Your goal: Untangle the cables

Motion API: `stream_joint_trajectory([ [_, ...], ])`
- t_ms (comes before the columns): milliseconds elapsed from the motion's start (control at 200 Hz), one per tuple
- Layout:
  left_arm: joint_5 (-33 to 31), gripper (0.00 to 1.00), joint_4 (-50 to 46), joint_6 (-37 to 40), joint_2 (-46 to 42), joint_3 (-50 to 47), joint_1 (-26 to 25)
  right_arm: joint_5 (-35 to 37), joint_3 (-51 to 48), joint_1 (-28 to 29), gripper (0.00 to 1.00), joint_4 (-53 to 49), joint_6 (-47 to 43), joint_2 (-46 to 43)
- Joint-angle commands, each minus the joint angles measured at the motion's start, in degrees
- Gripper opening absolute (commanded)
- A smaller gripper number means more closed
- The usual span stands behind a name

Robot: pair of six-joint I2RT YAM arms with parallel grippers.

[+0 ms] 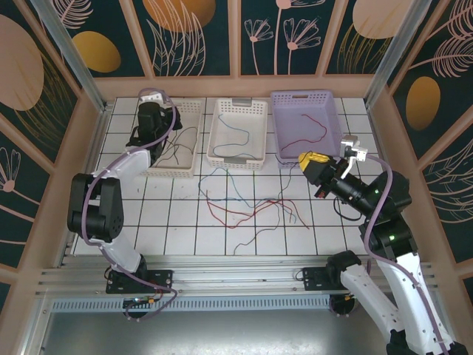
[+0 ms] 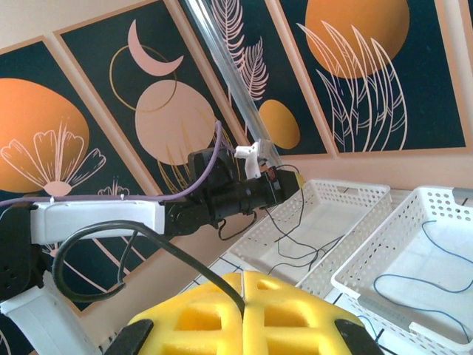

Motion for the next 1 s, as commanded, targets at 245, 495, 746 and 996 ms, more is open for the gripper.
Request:
stream_joint_trajectory([
  [245, 1.46, 0.08, 0.04, -0.13, 2.56, 2.73, 0.08, -2.39, -0.44, 0.49, 0.00, 2.48, 0.32, 0.03],
  [495, 1.54, 0.49, -1.79, 1.34, 1.83, 2.77, 0.02, -1.94, -0.56, 0.83, 0.00, 2.89, 0.51, 1.01],
  [746, 1.15, 0.82, -6.20, 0.10, -3.08, 6.34, 0.09, 1.36, 1.89, 1.19, 0.00, 0.49, -0.17, 4.53],
  [996, 8.26, 0.98, -13.45, -6.37, -11.07, 6.64, -0.07, 1.87, 5.52, 1.41, 0.00, 0.80, -0.43, 9.96],
])
